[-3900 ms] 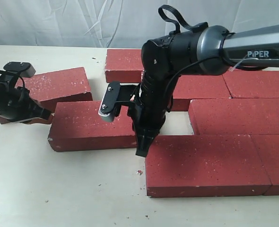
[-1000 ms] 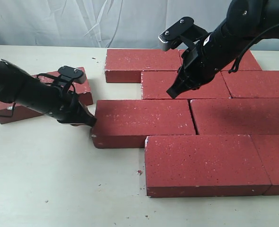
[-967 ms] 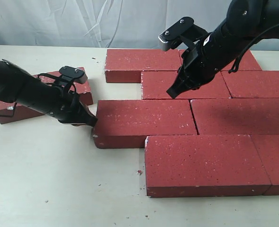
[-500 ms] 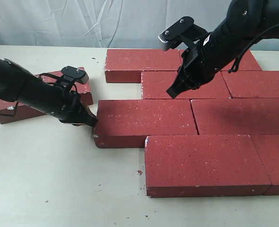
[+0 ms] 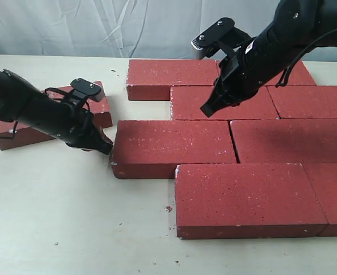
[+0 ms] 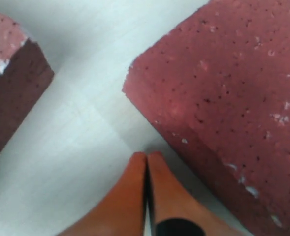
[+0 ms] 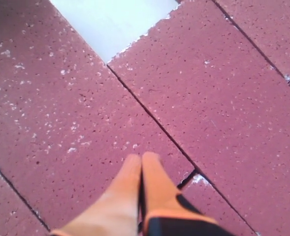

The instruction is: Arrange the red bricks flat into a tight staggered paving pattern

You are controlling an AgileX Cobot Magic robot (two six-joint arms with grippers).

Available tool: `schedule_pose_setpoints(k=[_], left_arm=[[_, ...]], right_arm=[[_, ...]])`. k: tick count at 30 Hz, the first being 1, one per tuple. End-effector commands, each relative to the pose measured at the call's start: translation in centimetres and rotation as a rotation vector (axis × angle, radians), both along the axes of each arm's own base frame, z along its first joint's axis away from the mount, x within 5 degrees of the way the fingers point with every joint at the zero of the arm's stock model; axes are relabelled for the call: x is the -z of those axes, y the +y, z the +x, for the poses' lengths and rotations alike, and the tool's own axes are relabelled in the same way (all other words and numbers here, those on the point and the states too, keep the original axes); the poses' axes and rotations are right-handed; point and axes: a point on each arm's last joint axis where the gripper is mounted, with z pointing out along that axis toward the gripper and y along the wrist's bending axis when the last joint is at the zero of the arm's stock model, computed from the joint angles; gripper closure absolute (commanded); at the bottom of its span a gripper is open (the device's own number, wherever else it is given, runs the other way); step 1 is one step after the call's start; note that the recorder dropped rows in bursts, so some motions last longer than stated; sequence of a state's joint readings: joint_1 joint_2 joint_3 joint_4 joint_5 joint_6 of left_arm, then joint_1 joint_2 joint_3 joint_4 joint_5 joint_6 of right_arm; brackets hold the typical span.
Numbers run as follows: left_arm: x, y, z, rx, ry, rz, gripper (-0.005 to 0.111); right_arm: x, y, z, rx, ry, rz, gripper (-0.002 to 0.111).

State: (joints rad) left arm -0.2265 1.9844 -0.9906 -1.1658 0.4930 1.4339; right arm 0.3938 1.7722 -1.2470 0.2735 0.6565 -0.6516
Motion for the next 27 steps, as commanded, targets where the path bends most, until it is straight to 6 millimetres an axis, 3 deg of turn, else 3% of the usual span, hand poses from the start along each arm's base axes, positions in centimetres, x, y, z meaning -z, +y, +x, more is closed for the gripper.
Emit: schedule_pose_setpoints(k=[1, 6, 9, 13, 20, 23, 27], left_arm=[[-4.0, 1.0, 0.2, -0.024, -0.079, -0.029, 0.107], [-8.9, 2.1, -1.1, 0.025, -0.163, -0.030, 0.107], [-10.2, 4.6, -0.5, -0.119, -0.237, 0.080, 0.107], [-9.8, 9.0, 0.1, -0.354, -0.231, 0.143, 0.107], [-9.2, 15.6, -1.5, -0.622, -0.241, 0.178, 0.107], [-9.5, 17.2, -2.3, -0.752, -0.311, 0.195, 0.107], [-9.6, 17.7, -2.6, -0.835, -0.350, 0.199, 0.107]], right_arm=[[-0.1, 0.0, 0.4, 0.033, -0.032, 0.042, 0.109], [-0.6, 1.3, 0.4, 0.108, -0.028, 0.201, 0.109], [-0.7, 2.8, -0.3, 0.002, -0.050, 0.190, 0.109], [-0.4, 4.3, -1.0, -0.075, -0.062, 0.171, 0.109], [0.8, 4.9, -0.6, -0.069, -0.056, 0.190, 0.109], [0.7, 6.2, -0.9, -0.038, -0.031, 0.291, 0.109], [0.9, 7.9, -2.2, -0.180, -0.041, 0.259, 0.109]])
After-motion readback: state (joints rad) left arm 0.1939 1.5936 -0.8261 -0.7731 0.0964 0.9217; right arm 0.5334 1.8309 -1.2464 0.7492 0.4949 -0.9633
